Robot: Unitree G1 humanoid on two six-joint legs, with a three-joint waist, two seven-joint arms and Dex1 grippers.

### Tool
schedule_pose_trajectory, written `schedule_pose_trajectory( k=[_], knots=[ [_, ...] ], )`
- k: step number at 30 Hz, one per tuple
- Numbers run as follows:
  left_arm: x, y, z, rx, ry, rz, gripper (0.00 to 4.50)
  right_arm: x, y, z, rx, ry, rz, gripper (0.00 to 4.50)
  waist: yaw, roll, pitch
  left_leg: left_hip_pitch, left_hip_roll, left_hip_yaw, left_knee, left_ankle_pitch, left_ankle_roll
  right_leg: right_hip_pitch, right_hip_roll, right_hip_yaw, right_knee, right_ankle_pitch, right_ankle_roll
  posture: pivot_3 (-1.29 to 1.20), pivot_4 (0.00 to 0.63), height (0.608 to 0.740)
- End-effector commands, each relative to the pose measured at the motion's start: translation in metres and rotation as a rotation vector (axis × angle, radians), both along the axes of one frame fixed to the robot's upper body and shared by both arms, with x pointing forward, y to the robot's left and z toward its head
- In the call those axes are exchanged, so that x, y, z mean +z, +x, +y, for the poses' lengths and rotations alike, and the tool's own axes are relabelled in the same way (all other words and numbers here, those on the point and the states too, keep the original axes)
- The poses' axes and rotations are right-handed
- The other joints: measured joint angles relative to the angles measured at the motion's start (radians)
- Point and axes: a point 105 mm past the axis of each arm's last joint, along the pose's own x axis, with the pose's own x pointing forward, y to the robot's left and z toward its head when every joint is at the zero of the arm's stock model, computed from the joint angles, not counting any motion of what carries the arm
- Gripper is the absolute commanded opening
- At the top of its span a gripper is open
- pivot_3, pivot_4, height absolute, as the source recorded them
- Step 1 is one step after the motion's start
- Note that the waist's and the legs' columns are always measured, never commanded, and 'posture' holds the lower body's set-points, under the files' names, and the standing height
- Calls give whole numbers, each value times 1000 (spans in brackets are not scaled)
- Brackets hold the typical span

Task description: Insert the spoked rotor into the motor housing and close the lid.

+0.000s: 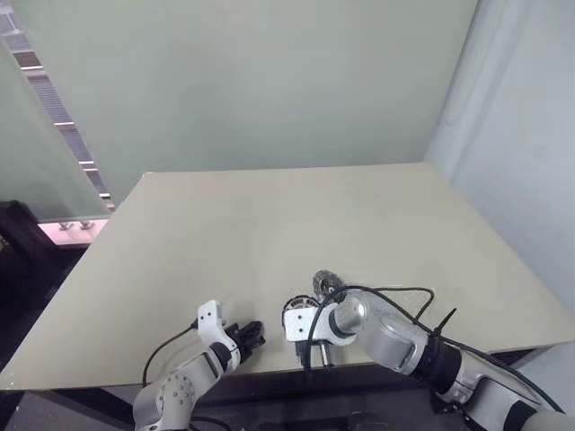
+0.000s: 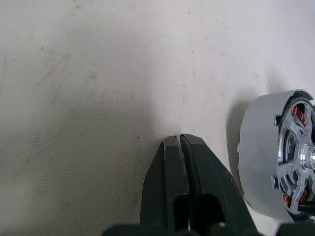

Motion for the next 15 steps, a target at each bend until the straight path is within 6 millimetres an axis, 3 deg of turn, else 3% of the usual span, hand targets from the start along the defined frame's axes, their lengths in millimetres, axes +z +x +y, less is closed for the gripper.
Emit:
schedule_pose_trajectory(
  k=[1,6,11,15],
  knots=[
    [2,2,-7,-27,0,-9,0,9,3,10,-86,84,48,82,0,0,0,0,0,0,0,0,0,0,0,0,0,0,0,0,0,740],
    [2,2,-9,-31,-3,-10,0,13,8,20,-154,153,99,82,0,0,0,0,1,0,-1,0,0,-1,1,-1,1,0,0,0,0,740],
    [1,1,-9,-30,-4,-11,0,16,5,25,-99,164,87,82,-1,0,0,0,1,0,-1,0,0,-2,1,-1,1,0,0,0,0,740],
    [1,1,-8,-28,-2,-13,0,24,6,25,-67,167,41,1380,0,1,0,-1,1,0,-1,0,0,-2,0,-2,1,0,0,0,0,740]
  ],
)
